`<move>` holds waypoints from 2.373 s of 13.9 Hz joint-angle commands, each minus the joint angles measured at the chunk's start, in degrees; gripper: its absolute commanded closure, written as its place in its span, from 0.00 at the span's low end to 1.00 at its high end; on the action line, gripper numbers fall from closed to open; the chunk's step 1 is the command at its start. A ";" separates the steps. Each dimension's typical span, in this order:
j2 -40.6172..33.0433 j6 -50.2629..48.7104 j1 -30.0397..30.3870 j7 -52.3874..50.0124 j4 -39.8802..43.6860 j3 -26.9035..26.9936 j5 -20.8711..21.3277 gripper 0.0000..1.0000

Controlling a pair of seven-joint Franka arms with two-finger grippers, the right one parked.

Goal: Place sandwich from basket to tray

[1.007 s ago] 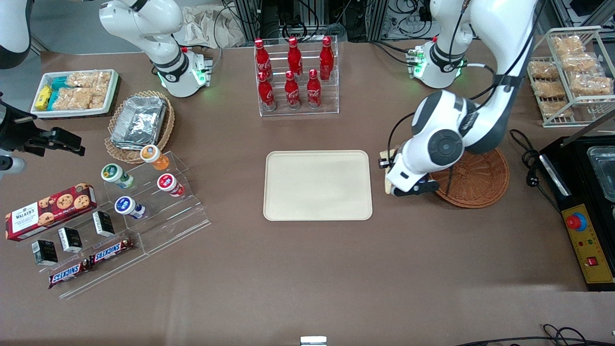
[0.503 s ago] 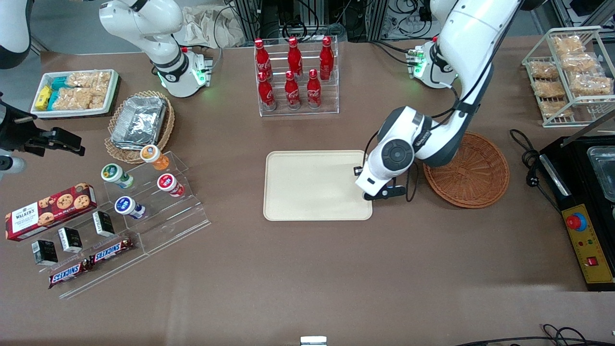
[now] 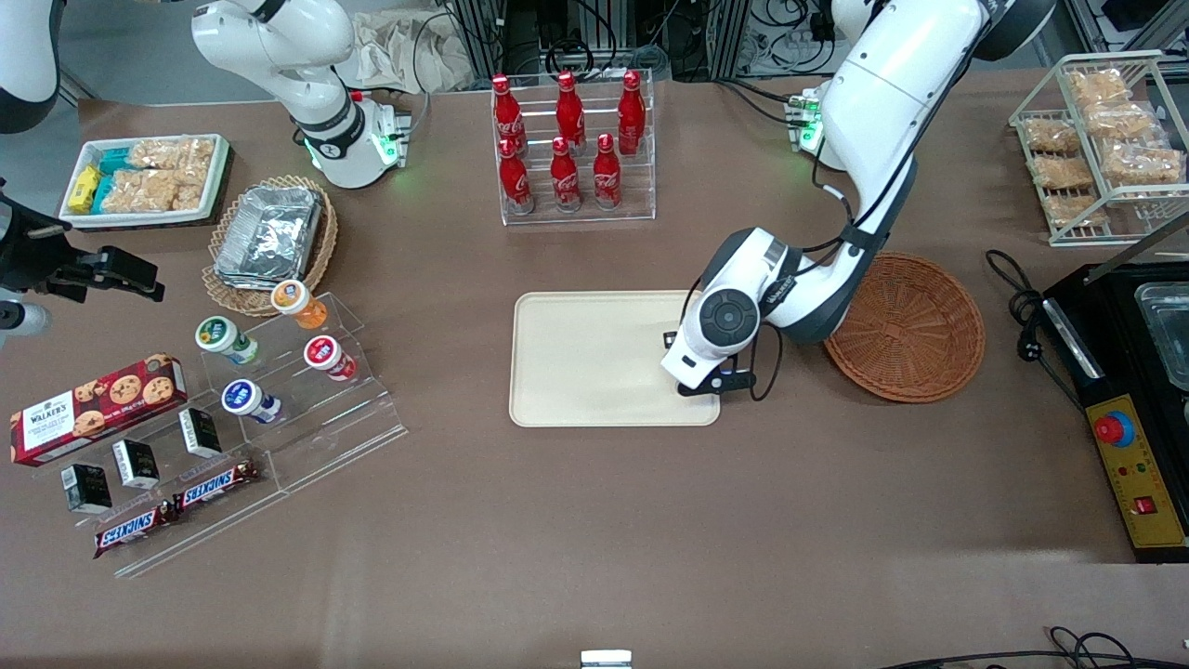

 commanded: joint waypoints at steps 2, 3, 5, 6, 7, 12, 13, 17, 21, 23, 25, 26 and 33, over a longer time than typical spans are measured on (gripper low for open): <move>1.36 -0.69 -0.57 -1.38 2.26 0.37 1.33 0.71; 1.45 -0.69 -0.57 -1.47 2.43 0.37 1.24 0.70; 1.80 -0.69 -0.57 -1.47 2.52 0.37 1.15 0.67; 1.89 -0.69 -0.49 -1.47 2.78 0.37 1.24 0.65; 1.97 -0.69 -0.49 -1.47 2.87 0.37 1.24 0.63; 1.36 -0.95 -0.22 -1.30 2.96 0.37 1.24 0.01; 0.58 -1.39 0.13 -1.29 2.96 0.37 1.24 0.01; -4.26 -8.23 1.26 -0.59 4.97 0.55 1.15 0.01; -9.43 -16.85 4.60 -0.07 7.97 0.55 1.24 0.01; -13.04 -18.96 6.80 2.73 6.92 0.63 1.33 0.01; -16.55 -20.98 8.04 8.78 5.34 3.25 1.33 0.00; -17.87 -21.78 8.04 11.77 5.07 5.10 1.33 0.00; -27.46 -24.59 8.22 35.49 2.08 19.16 0.97 0.00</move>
